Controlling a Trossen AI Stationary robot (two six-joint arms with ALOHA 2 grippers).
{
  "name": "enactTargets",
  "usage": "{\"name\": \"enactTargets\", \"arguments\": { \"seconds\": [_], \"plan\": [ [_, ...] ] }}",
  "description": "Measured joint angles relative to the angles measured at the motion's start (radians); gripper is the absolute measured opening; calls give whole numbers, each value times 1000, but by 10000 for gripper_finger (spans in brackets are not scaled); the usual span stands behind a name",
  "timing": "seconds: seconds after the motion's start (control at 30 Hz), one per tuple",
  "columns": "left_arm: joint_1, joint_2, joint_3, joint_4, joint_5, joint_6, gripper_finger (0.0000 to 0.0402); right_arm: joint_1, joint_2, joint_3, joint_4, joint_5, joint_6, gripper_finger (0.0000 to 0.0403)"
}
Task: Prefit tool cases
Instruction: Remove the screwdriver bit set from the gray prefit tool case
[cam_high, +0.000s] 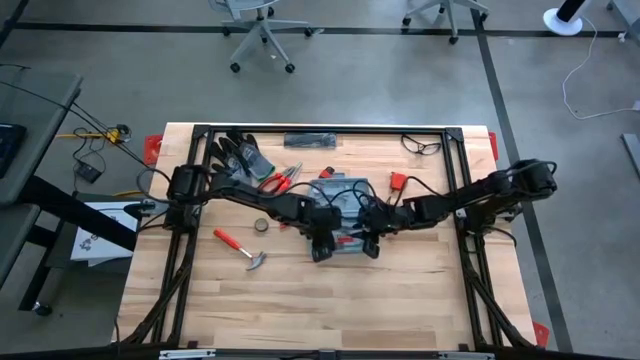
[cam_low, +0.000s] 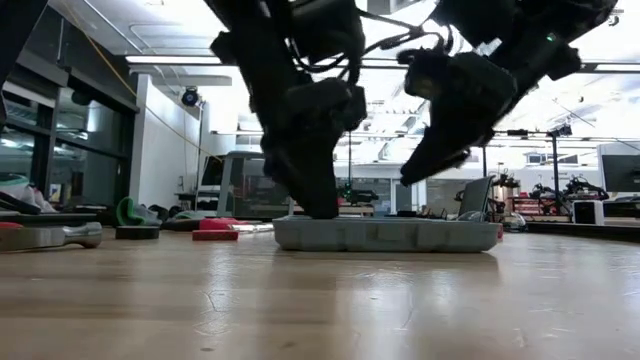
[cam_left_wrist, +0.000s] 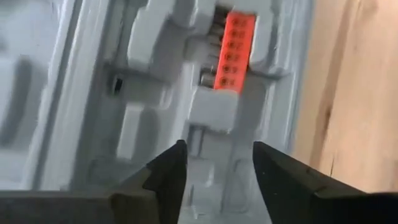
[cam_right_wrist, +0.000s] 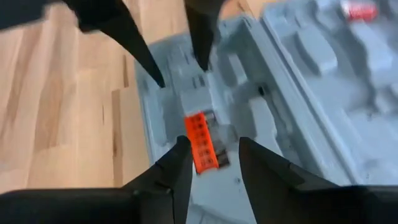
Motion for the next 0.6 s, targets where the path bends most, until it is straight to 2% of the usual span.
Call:
{"name": "enactTargets", "arguments": {
  "seconds": [0.13,0.33,0.6],
  "plan": [
    [-1,-46,-61,73,-16,-62,198,-10,72,77,-41,-29,-74,126],
    [-7,-89,-99,83,-124,-80,197,-11,182,188,-117,-23,-102,126],
    [-7,-32,-106,102,-128,-80,194,-2,219,208,-178,-43,-98,126]
  ]
}}
